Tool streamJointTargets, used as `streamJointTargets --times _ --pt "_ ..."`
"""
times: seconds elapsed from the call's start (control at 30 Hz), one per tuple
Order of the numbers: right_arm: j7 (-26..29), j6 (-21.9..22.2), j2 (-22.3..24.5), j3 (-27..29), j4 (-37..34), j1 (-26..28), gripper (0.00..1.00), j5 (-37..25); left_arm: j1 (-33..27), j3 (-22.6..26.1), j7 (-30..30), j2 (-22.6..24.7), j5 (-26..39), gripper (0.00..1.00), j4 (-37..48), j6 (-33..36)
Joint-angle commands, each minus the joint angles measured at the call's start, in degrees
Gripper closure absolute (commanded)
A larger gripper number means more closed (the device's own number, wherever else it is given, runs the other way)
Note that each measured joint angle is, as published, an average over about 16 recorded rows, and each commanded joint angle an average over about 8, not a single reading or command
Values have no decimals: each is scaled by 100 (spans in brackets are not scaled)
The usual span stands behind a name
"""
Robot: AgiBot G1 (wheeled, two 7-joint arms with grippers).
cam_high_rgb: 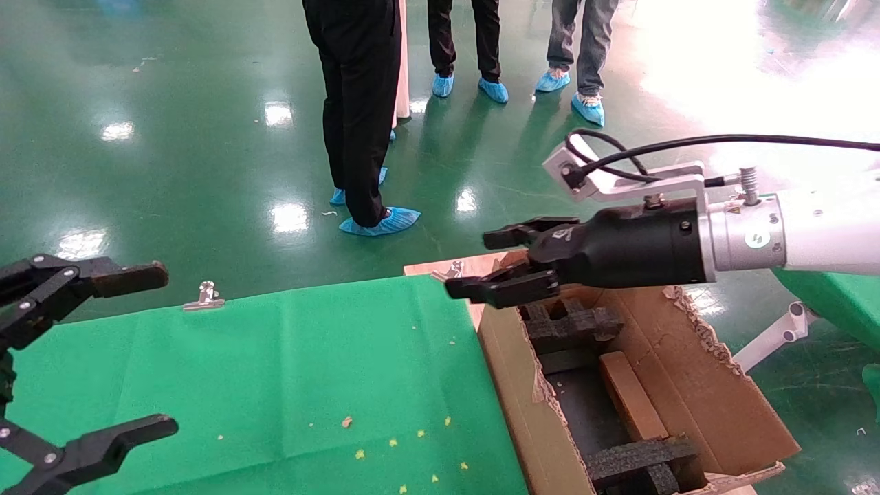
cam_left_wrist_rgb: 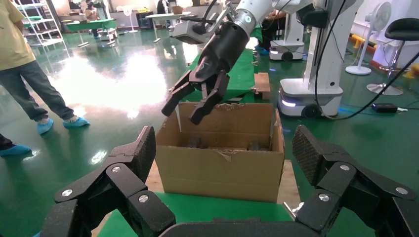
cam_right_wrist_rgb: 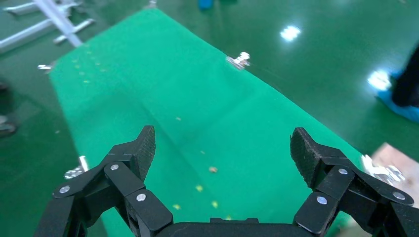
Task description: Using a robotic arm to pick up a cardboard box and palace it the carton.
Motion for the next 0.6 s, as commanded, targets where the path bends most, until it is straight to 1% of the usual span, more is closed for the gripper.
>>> streamJointTargets --times 0.03,0.6 --pt "-63 -109 -31 314 42 -200 0 -32 0 0 0 0 0 0 0 0" --pt "-570 -991 -281 2848 384 -1818 0 -293 -1 2 1 -1 -1 0 0 0"
